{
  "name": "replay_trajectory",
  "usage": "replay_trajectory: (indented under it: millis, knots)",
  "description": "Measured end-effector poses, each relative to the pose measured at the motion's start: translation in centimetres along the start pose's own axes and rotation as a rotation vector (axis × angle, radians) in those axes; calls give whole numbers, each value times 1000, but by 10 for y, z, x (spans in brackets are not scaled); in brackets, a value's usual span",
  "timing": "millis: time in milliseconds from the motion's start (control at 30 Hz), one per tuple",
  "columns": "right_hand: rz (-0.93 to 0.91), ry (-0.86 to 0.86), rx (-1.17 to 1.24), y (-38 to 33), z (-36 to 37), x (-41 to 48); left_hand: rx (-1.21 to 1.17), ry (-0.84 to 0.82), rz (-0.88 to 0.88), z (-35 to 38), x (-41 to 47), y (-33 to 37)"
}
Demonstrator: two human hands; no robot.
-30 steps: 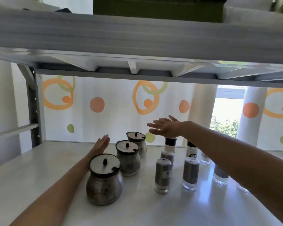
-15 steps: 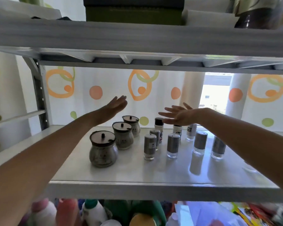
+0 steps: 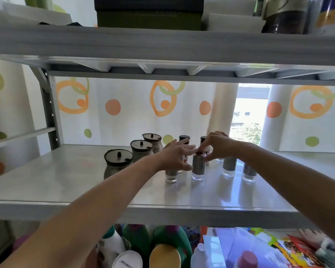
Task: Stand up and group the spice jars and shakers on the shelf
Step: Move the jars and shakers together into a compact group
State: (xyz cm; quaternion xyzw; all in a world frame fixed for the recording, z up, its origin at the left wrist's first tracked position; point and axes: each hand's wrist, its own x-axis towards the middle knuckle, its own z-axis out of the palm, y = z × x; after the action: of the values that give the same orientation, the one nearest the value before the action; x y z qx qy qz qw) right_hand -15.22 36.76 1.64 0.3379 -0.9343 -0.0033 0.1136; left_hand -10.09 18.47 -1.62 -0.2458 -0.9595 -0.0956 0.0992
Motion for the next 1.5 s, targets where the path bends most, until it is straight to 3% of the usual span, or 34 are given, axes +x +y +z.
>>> replay_trajectory:
  millis: [300,467,567,733,1500]
  knots:
    - [124,156,329,0,17,-4,148,102,-9,9,0,6]
    - [214,145,831,-21,55,-24,119,89,-50,2,-7,11]
    - [254,226,956,-26,85,-29,109,70,-72,1,-7,11]
    - [330,306,946,-22,101,-24,112,58,-86,-1,-7,13]
    - [405,298,924,-29,100,-30,98,67,-68,3,-9,19]
